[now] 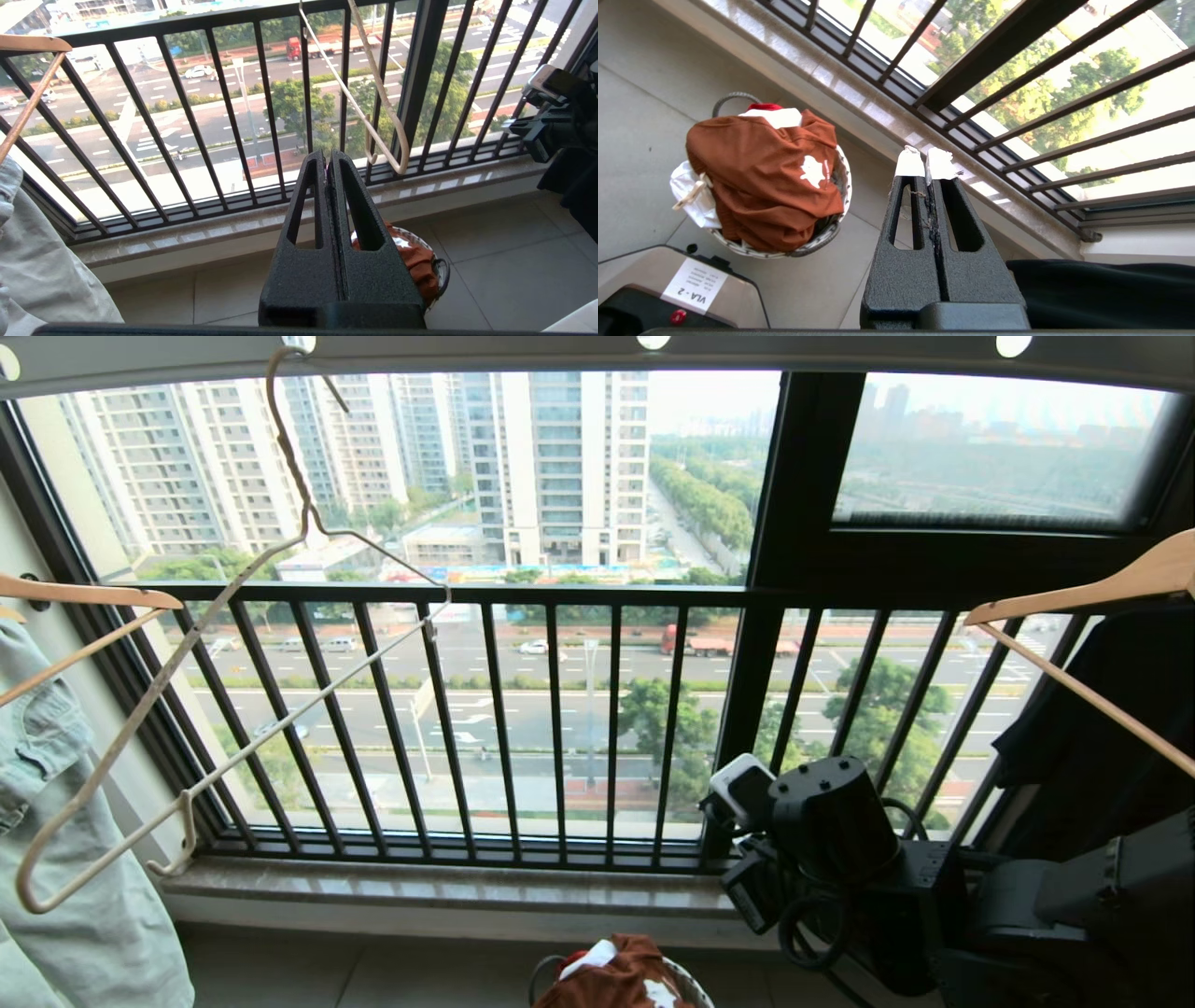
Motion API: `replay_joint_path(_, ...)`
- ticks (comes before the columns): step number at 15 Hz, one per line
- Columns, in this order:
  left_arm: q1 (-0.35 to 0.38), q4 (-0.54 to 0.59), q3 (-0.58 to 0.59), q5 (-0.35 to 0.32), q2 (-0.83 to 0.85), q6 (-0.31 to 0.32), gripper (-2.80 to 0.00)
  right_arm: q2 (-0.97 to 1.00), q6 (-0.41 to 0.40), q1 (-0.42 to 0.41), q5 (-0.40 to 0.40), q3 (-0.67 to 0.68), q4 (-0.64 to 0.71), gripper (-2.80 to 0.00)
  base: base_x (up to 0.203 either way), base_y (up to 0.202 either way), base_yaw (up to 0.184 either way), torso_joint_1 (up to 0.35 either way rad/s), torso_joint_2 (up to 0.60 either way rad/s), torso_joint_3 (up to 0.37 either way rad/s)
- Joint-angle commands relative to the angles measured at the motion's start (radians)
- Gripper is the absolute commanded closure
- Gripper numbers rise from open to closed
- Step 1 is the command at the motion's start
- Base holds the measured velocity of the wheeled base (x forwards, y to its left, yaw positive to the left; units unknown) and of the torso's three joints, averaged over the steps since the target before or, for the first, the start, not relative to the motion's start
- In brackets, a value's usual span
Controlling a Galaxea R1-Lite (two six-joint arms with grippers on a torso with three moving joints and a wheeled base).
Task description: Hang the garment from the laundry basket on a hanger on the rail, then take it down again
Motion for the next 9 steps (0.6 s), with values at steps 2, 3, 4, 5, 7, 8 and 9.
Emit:
replay_joint_path(2, 0.085, -0.062, 0.103, 0.038, -0.18, -0.009, 0.0, -0.225, -0.003, 0.003, -0.048, 0.063, 0.003, 0.0, 0.0, 0.0, 0.0, 0.0, 0.0, 0.0)
replay_joint_path(3, 0.099, -0.066, 0.117, 0.069, -0.211, -0.024, 0.0, -0.294, -0.005, 0.002, -0.065, 0.08, 0.005, 0.0, 0.0, 0.0, 0.0, 0.0, 0.0, 0.0)
replay_joint_path(4, 0.112, -0.068, 0.125, 0.104, -0.228, -0.057, 0.0, -0.366, -0.007, 0.0, -0.078, 0.095, 0.005, 0.0, 0.0, 0.0, 0.0, 0.0, 0.0, 0.0)
replay_joint_path(5, 0.114, -0.068, 0.133, 0.143, -0.229, -0.081, 0.0, -0.439, -0.01, -0.009, -0.088, 0.106, 0.006, 0.0, 0.0, 0.0, 0.0, 0.0, 0.0, 0.0)
replay_joint_path(7, 0.124, -0.068, 0.141, 0.24, -0.23, -0.136, 0.0, -0.603, -0.043, -0.073, -0.11, 0.123, 0.008, 0.0, 0.0, 0.0, 0.0, 0.0, 0.0, 0.0)
replay_joint_path(8, 0.16, -0.069, 0.155, 0.241, -0.242, -0.148, 0.0, -0.688, -0.068, -0.121, -0.122, 0.126, 0.011, 0.0, 0.0, 0.0, 0.0, 0.0, 0.0, 0.0)
replay_joint_path(9, 0.192, -0.073, 0.193, 0.218, -0.275, -0.146, 0.0, -0.781, -0.096, -0.171, -0.138, 0.122, 0.021, 0.0, 0.0, 0.0, 0.0, 0.0, 0.0, 0.0)
